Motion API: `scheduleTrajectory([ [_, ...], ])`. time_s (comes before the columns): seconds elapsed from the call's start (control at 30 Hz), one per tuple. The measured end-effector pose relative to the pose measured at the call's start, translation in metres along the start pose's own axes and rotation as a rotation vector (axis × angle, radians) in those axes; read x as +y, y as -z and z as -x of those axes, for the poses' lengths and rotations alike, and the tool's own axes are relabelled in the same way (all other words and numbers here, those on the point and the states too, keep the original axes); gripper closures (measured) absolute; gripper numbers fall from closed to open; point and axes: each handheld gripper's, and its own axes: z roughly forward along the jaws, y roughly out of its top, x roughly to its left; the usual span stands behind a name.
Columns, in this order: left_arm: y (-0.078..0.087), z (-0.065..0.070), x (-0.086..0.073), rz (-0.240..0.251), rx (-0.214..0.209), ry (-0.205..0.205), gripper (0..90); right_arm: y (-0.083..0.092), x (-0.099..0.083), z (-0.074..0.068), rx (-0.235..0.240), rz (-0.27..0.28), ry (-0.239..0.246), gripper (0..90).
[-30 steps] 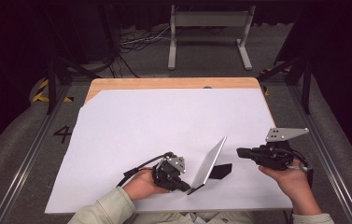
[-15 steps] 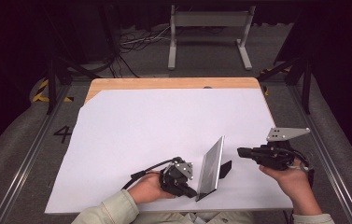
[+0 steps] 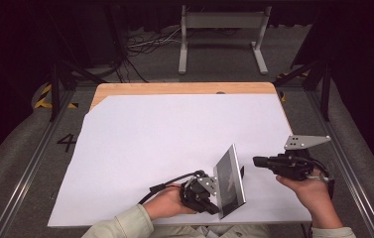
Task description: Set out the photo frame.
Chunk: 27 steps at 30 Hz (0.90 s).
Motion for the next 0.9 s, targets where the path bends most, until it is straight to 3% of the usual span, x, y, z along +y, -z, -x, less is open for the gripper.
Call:
scheduleTrajectory([
  [0.6, -0.012, -0.002, 0.012, 0.022, -0.011, 0.006, 90.0, 0.001, -0.001, 0.001, -0.004, 0.001, -0.011, 89.3],
  [0.8, -0.009, -0.002, 0.01, 0.018, -0.01, 0.011, 89.6, 0.001, 0.0, 0.0, -0.002, -0.001, -0.021, 87.5],
  [0.83, -0.006, -0.003, 0.009, 0.007, 0.006, 0.002, 89.6, 0.001, 0.0, 0.0, -0.001, 0.0, -0.023, 86.7],
  [0.9, -0.001, -0.004, 0.005, 0.015, 0.009, 0.019, 88.4, 0.002, 0.001, -0.001, -0.002, 0.003, -0.038, 85.1],
])
